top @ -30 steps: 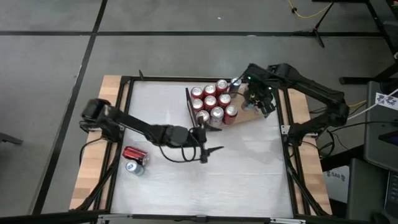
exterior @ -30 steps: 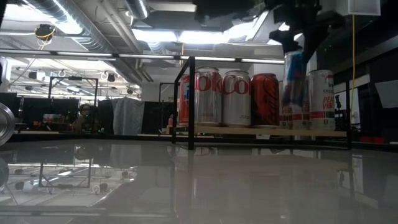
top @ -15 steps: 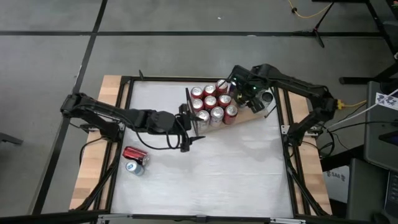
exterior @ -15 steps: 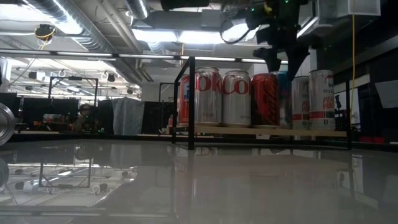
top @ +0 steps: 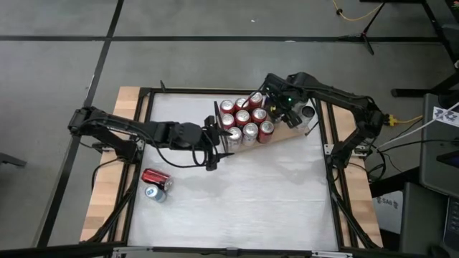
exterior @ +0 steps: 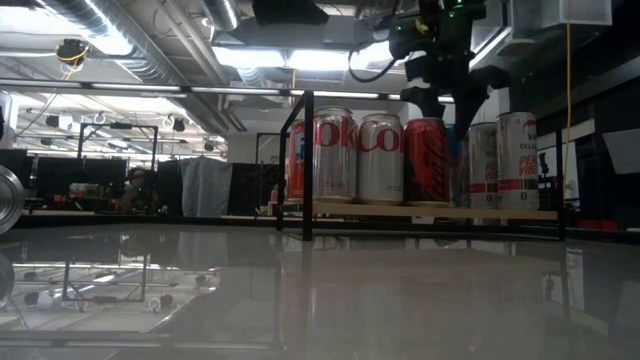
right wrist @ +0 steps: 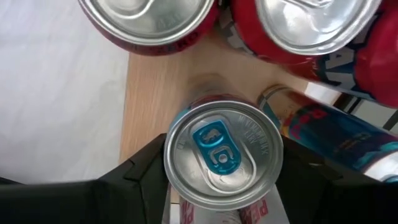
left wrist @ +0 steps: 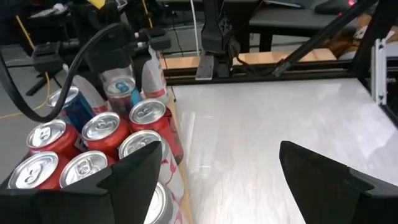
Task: Place canned beverage on shelf
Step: Put the middle blue soda can on the shelf
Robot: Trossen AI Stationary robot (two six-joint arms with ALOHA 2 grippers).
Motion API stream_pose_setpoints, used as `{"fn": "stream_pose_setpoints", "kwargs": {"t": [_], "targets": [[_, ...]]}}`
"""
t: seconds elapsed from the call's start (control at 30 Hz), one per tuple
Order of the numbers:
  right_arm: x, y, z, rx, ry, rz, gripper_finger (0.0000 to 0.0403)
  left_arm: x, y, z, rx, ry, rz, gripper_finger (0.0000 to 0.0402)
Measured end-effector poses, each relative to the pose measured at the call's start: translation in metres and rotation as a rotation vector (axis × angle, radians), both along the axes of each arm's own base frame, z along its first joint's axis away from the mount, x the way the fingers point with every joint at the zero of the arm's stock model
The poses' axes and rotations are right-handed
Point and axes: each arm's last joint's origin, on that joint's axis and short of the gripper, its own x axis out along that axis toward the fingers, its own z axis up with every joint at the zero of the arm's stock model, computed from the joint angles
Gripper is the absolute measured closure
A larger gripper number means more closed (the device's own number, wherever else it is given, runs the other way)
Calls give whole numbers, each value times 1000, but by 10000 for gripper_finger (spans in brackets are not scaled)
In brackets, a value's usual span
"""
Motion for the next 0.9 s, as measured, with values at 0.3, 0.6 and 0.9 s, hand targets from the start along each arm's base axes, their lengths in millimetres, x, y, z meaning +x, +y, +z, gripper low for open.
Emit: {"fn": "stream_pose_setpoints", "kwargs": {"t": [0.3, 0.6, 0.9], "targets": [[3, -1, 0, -13, -26, 0, 177, 0, 0, 0, -2, -3, -3, 83], [7, -4, 0, -34, -64, 0, 177, 0, 0, 0, -2, -4, -4, 83], [7, -3, 0, -32, -61, -1, 177, 0, 0, 0, -1, -4, -3, 83]]}}
